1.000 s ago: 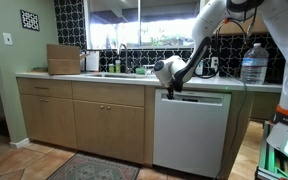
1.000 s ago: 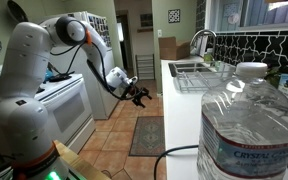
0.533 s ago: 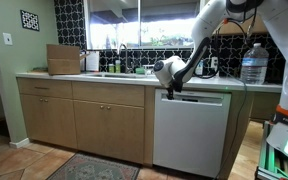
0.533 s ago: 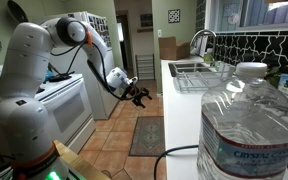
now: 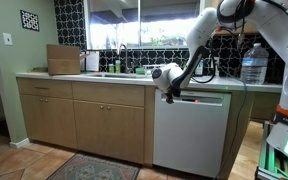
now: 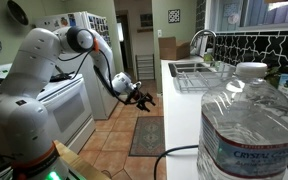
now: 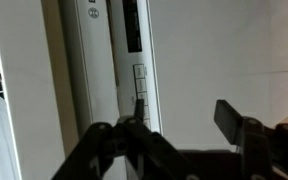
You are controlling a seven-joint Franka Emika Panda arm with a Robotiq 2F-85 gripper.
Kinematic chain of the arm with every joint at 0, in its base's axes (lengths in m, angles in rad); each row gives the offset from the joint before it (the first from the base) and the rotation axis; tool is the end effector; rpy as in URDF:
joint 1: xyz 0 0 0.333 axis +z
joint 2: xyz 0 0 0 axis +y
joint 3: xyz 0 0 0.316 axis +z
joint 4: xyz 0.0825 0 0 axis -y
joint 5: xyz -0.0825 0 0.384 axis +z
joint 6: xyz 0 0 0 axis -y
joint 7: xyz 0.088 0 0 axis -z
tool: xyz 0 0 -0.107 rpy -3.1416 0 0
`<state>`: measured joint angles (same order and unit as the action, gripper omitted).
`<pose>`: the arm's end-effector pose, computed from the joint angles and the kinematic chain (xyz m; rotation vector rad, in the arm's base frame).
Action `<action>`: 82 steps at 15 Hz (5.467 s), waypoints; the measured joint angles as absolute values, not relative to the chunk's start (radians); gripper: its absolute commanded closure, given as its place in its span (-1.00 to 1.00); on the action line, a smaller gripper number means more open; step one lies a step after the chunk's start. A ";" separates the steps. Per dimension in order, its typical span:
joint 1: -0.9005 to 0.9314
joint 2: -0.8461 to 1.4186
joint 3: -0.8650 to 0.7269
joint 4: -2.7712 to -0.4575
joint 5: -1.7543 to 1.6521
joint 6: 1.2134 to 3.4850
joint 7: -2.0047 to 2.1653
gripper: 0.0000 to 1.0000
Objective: Turn off the dishwasher
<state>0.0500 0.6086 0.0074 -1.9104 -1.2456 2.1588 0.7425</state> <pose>0.6073 -0.0034 0.1659 2.2089 0.2798 0.0725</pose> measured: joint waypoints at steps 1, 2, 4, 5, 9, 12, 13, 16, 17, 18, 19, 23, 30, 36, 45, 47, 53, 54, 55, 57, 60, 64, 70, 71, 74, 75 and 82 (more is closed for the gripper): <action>0.050 0.626 0.001 -1.895 -1.251 2.162 0.742 0.30; 0.050 0.642 -0.004 -1.880 -1.255 2.166 0.742 0.43; 0.050 0.675 -0.010 -1.846 -1.256 2.167 0.741 0.75; 0.050 0.691 -0.011 -1.828 -1.256 2.167 0.741 0.88; 0.063 0.752 -0.020 -1.744 -1.278 2.167 0.741 1.00; 0.067 0.792 -0.038 -1.687 -1.309 2.167 0.741 1.00; 0.066 0.804 -0.046 -1.672 -1.321 2.167 0.741 1.00; 0.065 0.831 -0.063 -1.643 -1.363 2.167 0.741 1.00; 0.064 0.838 -0.066 -1.636 -1.374 2.167 0.742 1.00; 0.063 0.843 -0.068 -1.630 -1.384 2.167 0.742 1.00; 0.062 0.847 -0.069 -1.624 -1.394 2.167 0.742 1.00; 0.061 0.860 -0.072 -1.613 -1.427 2.167 0.741 1.00; 0.055 0.866 -0.071 -1.612 -1.428 2.167 0.710 1.00; 0.053 0.867 -0.071 -1.612 -1.417 2.154 0.672 1.00; 0.053 0.867 -0.061 -1.611 -1.355 2.106 0.632 1.00; 0.053 0.868 -0.060 -1.608 -1.344 2.100 0.631 1.00; 0.053 0.877 -0.061 -1.589 -1.343 2.098 0.632 1.00; 0.053 0.880 -0.061 -1.583 -1.343 2.098 0.632 1.00; 0.053 0.883 -0.061 -1.578 -1.343 2.098 0.632 1.00; 0.052 0.890 -0.062 -1.567 -1.343 2.096 0.632 1.00; 0.050 0.902 -0.063 -1.551 -1.338 2.092 0.632 1.00; 0.050 0.908 -0.061 -1.537 -1.316 2.082 0.616 1.00; 0.047 0.914 -0.062 -1.515 -1.264 2.077 0.572 1.00; 0.046 0.915 -0.062 -1.512 -1.256 2.077 0.565 1.00; 0.045 0.918 -0.062 -1.501 -1.236 2.076 0.557 1.00; 0.045 0.920 -0.063 -1.497 -1.229 2.075 0.556 1.00; 0.036 0.928 -0.064 -1.454 -1.129 2.067 0.518 1.00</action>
<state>0.0360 0.9278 -0.0641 -1.4545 -1.1287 2.0673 0.5178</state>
